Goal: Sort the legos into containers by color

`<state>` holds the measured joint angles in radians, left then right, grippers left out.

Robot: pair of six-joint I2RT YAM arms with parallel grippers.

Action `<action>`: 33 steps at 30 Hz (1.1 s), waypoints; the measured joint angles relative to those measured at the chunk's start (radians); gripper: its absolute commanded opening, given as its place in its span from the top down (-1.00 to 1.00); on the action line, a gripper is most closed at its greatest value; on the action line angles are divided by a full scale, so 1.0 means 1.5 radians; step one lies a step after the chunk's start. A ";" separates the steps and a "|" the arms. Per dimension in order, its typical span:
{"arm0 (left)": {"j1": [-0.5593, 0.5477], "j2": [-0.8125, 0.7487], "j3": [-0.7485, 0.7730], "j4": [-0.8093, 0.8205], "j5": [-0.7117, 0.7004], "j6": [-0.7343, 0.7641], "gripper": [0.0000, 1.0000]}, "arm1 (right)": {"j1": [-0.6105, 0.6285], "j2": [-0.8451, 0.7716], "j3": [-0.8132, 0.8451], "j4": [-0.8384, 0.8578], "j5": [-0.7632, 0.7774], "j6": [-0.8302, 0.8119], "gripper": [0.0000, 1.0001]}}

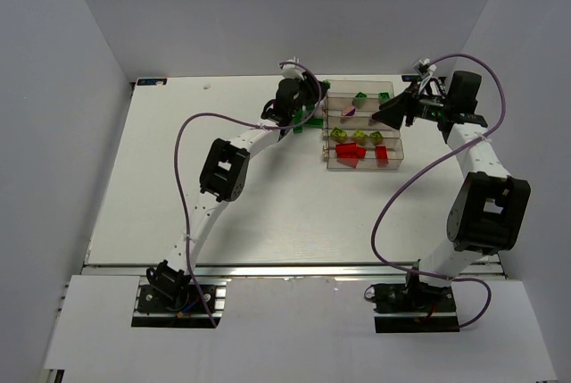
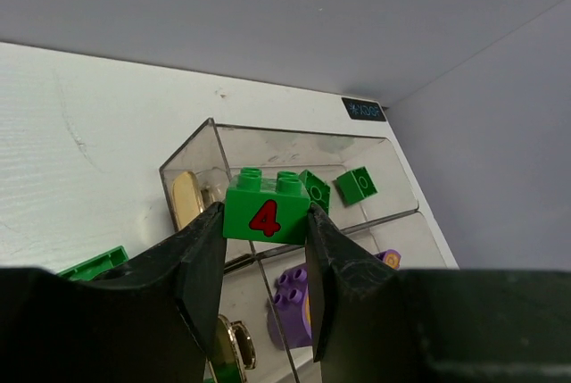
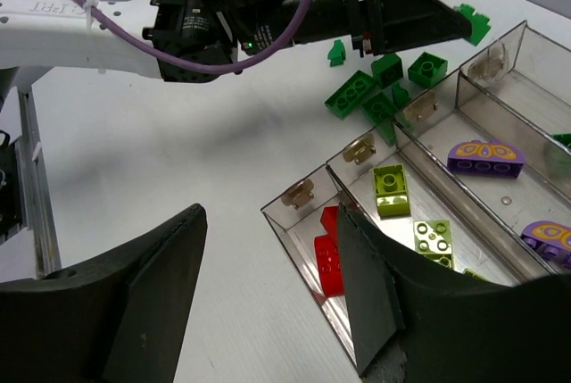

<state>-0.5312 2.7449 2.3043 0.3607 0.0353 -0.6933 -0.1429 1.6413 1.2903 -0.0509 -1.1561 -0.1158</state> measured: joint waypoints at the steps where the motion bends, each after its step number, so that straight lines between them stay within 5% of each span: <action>1: 0.000 0.001 0.000 0.000 -0.001 -0.002 1.00 | 0.000 0.000 -0.002 0.001 0.000 0.000 -0.30; 14: 0.000 -0.015 -0.029 0.049 0.018 -0.011 1.00 | 0.000 -0.002 -0.020 0.002 0.001 0.010 -0.45; 19: 0.001 -0.111 -0.203 0.125 0.091 -0.012 1.00 | 0.008 0.022 0.008 0.006 0.046 0.094 -0.32; 23: 0.003 -0.242 -0.380 0.219 0.176 0.018 1.00 | 0.025 0.085 0.113 -0.010 0.104 0.199 -0.46; 33: -0.014 -0.591 -0.739 0.412 0.316 0.205 1.00 | 0.097 0.193 0.301 -0.098 0.087 0.385 -0.46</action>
<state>-0.5526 1.8591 1.1965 0.9787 0.5087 -0.3862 0.0032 1.9308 1.7416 -0.1982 -1.0252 0.4610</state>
